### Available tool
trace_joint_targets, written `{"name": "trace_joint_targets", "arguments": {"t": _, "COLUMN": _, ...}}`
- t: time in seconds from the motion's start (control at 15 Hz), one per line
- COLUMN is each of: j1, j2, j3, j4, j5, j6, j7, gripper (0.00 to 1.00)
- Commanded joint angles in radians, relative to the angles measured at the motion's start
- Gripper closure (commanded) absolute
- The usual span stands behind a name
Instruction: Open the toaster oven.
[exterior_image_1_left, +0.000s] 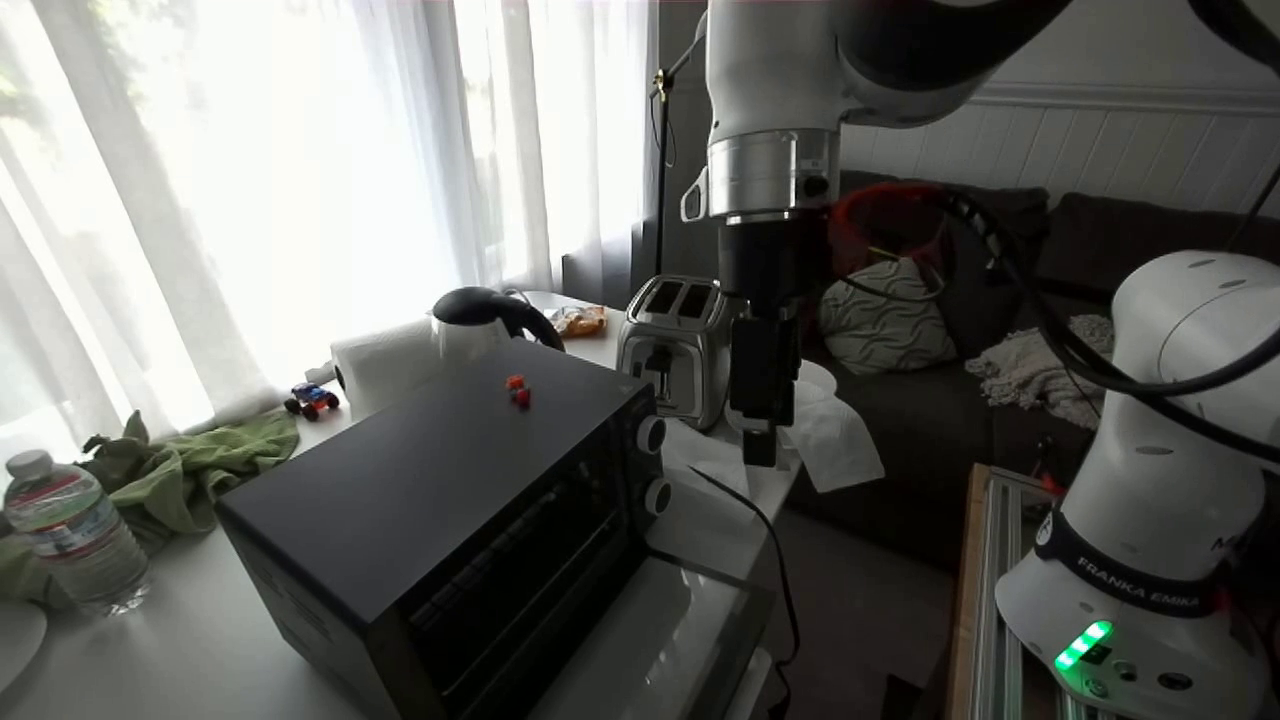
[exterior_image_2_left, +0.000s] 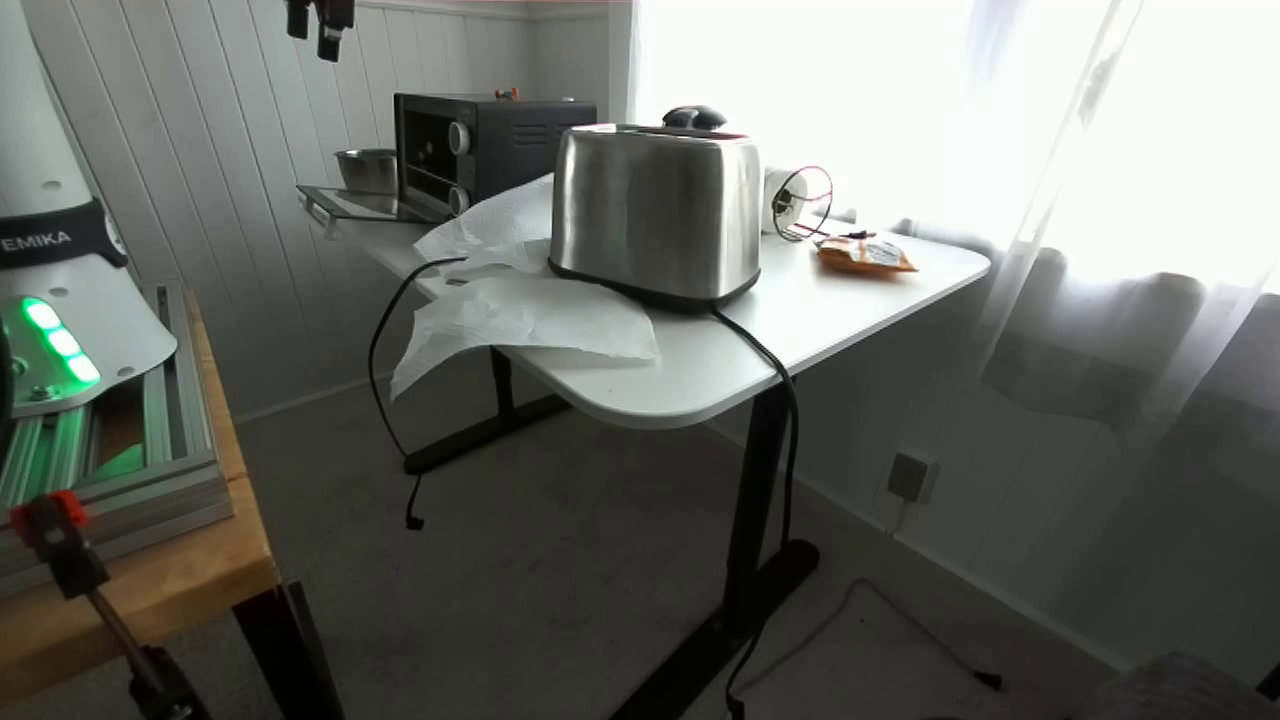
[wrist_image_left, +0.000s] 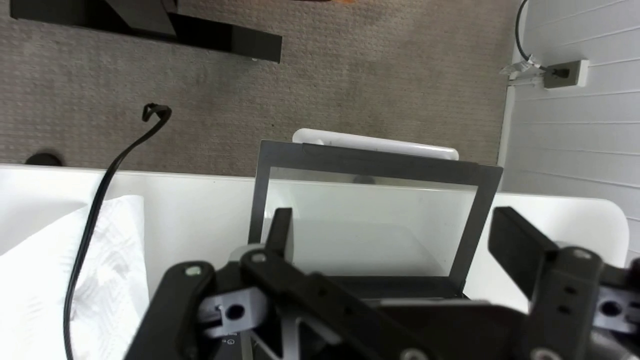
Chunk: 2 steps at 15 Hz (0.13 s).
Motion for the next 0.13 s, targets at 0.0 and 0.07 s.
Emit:
{"name": "trace_joint_targets", "arguments": {"t": 0.0, "j1": -0.007, "j2": -0.001, "j3": 0.006, "j4": 0.002, "j5": 0.002, "j6": -0.005, "j7": -0.002, "gripper": 0.00}}
{"name": "trace_joint_targets", "arguments": {"t": 0.07, "j1": -0.007, "j2": -0.001, "j3": 0.006, "j4": 0.002, "j5": 0.001, "j6": -0.005, "j7": -0.002, "gripper": 0.00}}
